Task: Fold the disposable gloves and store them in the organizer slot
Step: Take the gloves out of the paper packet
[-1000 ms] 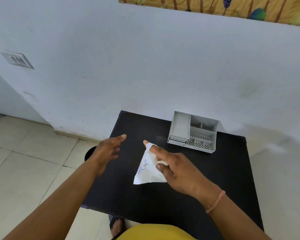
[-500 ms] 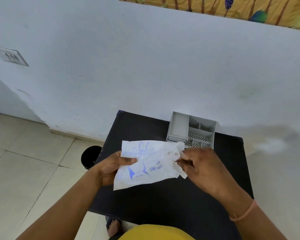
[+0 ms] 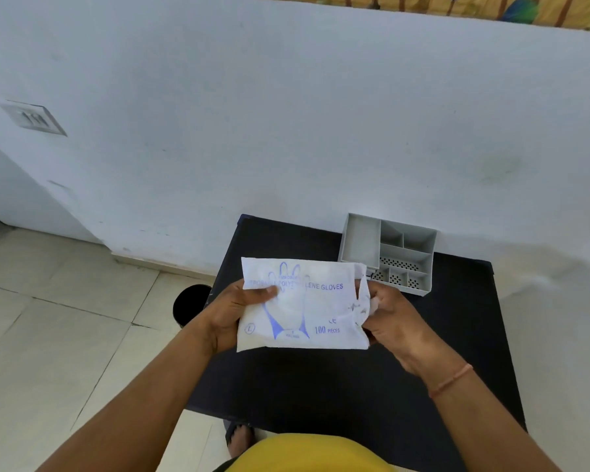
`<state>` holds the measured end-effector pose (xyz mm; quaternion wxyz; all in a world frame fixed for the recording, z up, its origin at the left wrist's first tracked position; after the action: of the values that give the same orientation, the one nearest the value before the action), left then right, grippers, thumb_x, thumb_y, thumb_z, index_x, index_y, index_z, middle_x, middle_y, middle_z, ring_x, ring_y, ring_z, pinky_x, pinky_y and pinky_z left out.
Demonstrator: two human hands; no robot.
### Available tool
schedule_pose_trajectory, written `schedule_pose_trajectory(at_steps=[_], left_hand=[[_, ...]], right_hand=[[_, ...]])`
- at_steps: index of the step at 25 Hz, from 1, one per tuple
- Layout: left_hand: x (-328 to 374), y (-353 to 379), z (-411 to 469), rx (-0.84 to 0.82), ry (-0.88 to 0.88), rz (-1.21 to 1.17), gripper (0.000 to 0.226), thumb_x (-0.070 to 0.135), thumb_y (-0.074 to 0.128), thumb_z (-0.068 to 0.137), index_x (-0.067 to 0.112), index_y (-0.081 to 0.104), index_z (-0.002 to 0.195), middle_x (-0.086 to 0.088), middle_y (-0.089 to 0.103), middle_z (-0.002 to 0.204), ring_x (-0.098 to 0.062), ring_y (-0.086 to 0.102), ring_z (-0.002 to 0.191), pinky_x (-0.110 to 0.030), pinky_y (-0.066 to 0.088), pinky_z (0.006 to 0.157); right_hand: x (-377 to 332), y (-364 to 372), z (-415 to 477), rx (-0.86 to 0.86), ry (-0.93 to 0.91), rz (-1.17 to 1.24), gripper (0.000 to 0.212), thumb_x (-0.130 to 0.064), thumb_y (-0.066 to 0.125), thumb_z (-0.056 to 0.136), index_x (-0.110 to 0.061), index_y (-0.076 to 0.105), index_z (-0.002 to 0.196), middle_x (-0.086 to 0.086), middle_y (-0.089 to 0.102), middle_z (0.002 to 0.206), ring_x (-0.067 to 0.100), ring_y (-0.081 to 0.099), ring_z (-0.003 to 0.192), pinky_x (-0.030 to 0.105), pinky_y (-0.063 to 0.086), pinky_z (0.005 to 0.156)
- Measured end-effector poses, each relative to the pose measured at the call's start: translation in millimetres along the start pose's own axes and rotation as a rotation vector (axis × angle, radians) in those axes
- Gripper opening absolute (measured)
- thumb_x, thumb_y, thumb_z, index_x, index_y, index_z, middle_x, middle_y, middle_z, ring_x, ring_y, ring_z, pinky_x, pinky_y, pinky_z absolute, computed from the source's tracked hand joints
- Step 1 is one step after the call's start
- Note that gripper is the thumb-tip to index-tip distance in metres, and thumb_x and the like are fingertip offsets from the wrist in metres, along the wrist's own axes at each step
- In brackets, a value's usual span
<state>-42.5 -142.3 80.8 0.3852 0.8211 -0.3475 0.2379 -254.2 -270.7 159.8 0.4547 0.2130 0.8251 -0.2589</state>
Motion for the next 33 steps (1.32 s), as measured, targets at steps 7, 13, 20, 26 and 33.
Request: schedule_pose_trajectory(at_steps=[7, 13, 20, 26, 33], left_hand=[[0.4, 7.4, -0.9, -0.120, -0.033, 0.082, 0.051, 0.007, 0.076, 0.093, 0.006, 0.066, 0.144, -0.026, 0.071, 0.142, -0.046, 0.072, 0.124, -0.054, 0.066, 0.087], [-1.5, 0.8, 5.7, -0.063, -0.043, 0.100, 0.051, 0.011, 0.079, 0.093, 0.008, 0.067, 0.143, -0.023, 0.072, 0.140, -0.047, 0.071, 0.126, -0.062, 0.062, 0.098], [-1.5, -25.8, 10.7, 0.050, -0.003, 0.037, 0.042, 0.012, 0.077, 0.095, 0.009, 0.072, 0.137, -0.023, 0.075, 0.136, -0.046, 0.073, 0.122, -0.064, 0.060, 0.100], [-13.7, -51.3, 12.8, 0.127, -0.045, 0.214, 0.036, -0.005, 0.072, 0.096, 0.009, 0.075, 0.128, -0.021, 0.082, 0.121, -0.041, 0.081, 0.103, -0.053, 0.067, 0.080], [-56.7, -142.7, 22.2, 0.487, -0.155, 0.305, 0.024, -0.009, 0.069, 0.097, 0.007, 0.070, 0.115, -0.024, 0.075, 0.114, -0.040, 0.073, 0.091, -0.048, 0.061, 0.071]], right_hand=[[24.7, 0.9, 16.0, 0.103, 0.105, 0.102, 0.015, -0.007, 0.065, 0.101, -0.007, 0.077, 0.109, 0.008, 0.071, 0.068, 0.009, 0.049, 0.041, 0.024, 0.032, 0.039], [14.5, 10.4, 9.2, 0.032, 0.027, 0.000, 0.019, -0.003, 0.068, 0.097, -0.013, 0.084, 0.100, 0.013, 0.083, 0.092, 0.020, 0.074, 0.069, 0.026, 0.055, 0.057], [25.2, 8.8, 2.6, 0.108, 0.079, 0.612, 0.024, -0.001, 0.068, 0.098, -0.006, 0.073, 0.121, 0.013, 0.083, 0.115, 0.033, 0.080, 0.106, 0.051, 0.066, 0.089], [47.8, 18.9, 13.2, 0.234, 0.131, 0.274, 0.020, -0.005, 0.076, 0.093, -0.012, 0.079, 0.111, 0.013, 0.083, 0.108, 0.033, 0.081, 0.098, 0.057, 0.067, 0.082], [40.3, -21.6, -13.8, 0.548, 0.023, 0.109, 0.026, -0.011, 0.078, 0.093, -0.035, 0.073, 0.102, -0.001, 0.079, 0.107, 0.024, 0.077, 0.102, 0.047, 0.069, 0.075]])
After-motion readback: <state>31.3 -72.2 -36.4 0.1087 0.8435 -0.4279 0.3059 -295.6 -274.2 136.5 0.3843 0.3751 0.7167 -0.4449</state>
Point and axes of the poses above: each hand's wrist, its own z-axis towards the middle knuckle, its own y-axis out of the palm, x = y × z, the point moved 8 cm from there along z, towards the middle knuckle
